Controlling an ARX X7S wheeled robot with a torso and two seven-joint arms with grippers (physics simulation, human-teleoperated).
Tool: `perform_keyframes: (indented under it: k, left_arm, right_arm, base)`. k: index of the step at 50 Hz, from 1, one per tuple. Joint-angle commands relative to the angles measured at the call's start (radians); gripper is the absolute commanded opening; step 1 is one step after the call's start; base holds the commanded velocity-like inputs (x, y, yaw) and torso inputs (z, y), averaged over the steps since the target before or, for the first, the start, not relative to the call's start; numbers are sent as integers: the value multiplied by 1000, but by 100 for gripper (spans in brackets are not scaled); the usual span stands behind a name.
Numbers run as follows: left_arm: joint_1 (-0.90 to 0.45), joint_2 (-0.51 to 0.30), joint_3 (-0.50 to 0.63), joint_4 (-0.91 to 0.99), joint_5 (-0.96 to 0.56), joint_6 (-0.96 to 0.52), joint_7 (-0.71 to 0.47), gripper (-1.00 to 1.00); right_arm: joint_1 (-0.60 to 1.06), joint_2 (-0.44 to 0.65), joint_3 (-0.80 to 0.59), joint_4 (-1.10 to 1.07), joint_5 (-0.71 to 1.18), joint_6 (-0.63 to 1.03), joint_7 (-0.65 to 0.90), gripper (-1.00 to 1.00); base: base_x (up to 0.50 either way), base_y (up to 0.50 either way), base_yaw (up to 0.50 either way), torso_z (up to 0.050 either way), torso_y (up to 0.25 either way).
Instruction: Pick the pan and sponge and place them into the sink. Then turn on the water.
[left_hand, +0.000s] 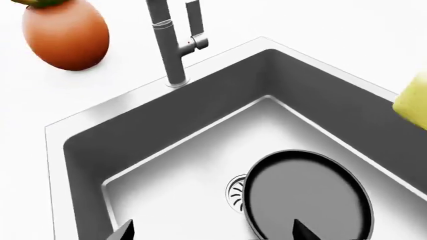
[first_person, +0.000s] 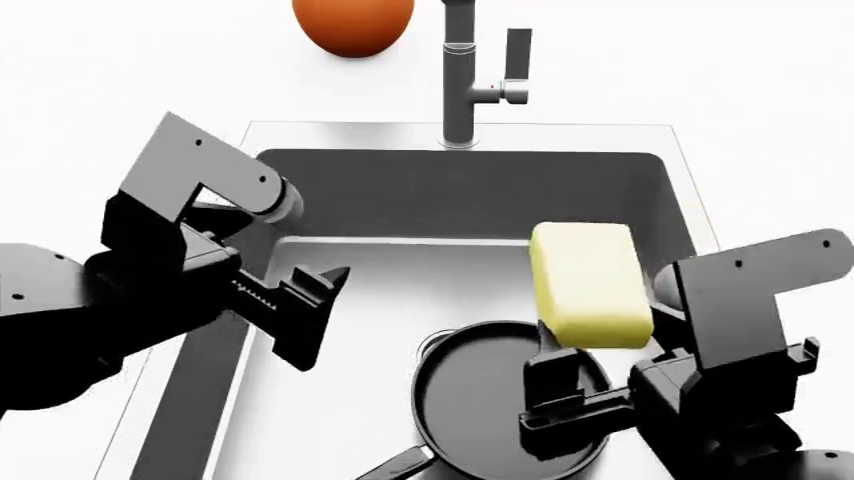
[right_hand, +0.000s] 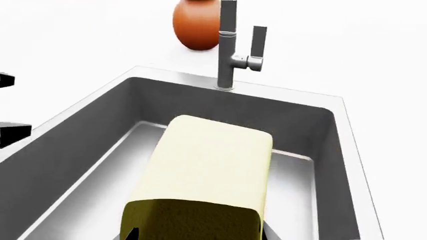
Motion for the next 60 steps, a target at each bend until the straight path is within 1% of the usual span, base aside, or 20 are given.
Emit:
perform_keyframes:
  k: [1, 4, 5, 8, 11, 14, 18, 28, 33, 38, 46, 60]
  left_arm:
    - [30, -114, -119, 142, -78, -46, -93, 100]
    - [23, -124, -136, 148, -86, -48, -102, 100]
    - [21, -120, -135, 152, -87, -50, -106, 100]
    - [24, -128, -143, 167, -94, -51, -115, 100]
    - [32, -134, -143, 173, -96, -48, -113, 100]
    - [36, -127, -135, 178, -91, -46, -119, 100]
    - [45, -149, -144, 188, -99, -44, -116, 100]
    - [54, -152, -148, 190, -102, -36, -118, 100]
    - [65, -163, -159, 206, -116, -40, -131, 100]
    - [75, -171, -165, 215, -124, -39, -134, 100]
    - [79, -189, -176, 227, -139, -45, -139, 100]
    - [80, -188, -166, 218, -134, -41, -136, 100]
  right_arm:
    - [97, -32, -211, 151, -68, -1, -89, -100]
    - [121, -56, -224, 208, -46, 30, -112, -100]
    - [131, -45, -267, 225, -56, 44, -125, -100]
    - [149, -50, -298, 255, -62, 50, -137, -100]
    - [191, -60, -334, 309, -72, 92, -135, -100]
    - [216, -73, -332, 359, -80, 90, -132, -100]
    - [245, -92, -330, 436, -96, 90, -121, -100]
    - [316, -134, -386, 575, -137, 34, -148, -100]
    - [359, -157, -451, 684, -179, -16, -184, -100]
    - [376, -168, -503, 747, -203, -36, -208, -100]
    - [360, -167, -519, 778, -214, -53, -210, -100]
    - [370, -193, -558, 893, -242, -115, -240, -100]
  base:
    - [0, 0, 0, 0, 0]
    - [0, 0, 0, 0, 0]
    - [0, 0, 0, 0, 0]
    - [0, 0, 0, 0, 0]
    - [0, 0, 0, 0, 0]
    - [0, 0, 0, 0, 0]
    - [0, 0, 0, 0, 0]
    - [0, 0, 0, 0, 0]
    - [0, 0, 0, 0, 0]
    - [0, 0, 0, 0, 0]
    - [0, 0, 0, 0, 0]
    - [0, 0, 0, 0, 1]
